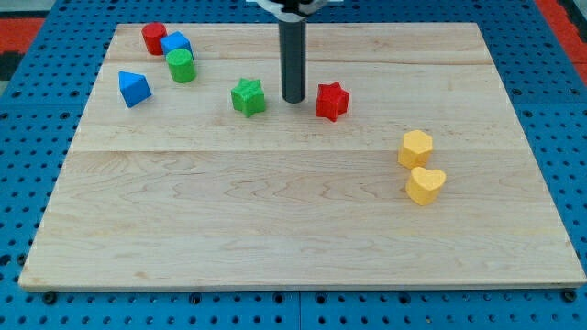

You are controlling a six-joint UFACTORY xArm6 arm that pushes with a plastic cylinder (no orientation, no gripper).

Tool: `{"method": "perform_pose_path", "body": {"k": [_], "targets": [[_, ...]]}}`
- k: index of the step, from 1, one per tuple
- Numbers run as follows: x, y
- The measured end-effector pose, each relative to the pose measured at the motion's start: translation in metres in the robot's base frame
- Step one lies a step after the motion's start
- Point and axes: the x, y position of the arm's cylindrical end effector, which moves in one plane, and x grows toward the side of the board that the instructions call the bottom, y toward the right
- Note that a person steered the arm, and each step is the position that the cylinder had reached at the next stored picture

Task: Push the red circle towards top right

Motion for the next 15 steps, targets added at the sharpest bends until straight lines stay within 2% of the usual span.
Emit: {"method": "perform_pose_path", "body": {"k": [2,3,4,6,7,9,11,12,13,15], "targets": [[0.0,0.109],[0.0,0.127],[-0.013,0.055],[-0.105,0.001],[-0.144,-0.067],[-0.152,-0.259],[-0.14,-0.313],[-0.116,-0.313],[-0.113,-0.282],[-0.111,-0.168]]}}
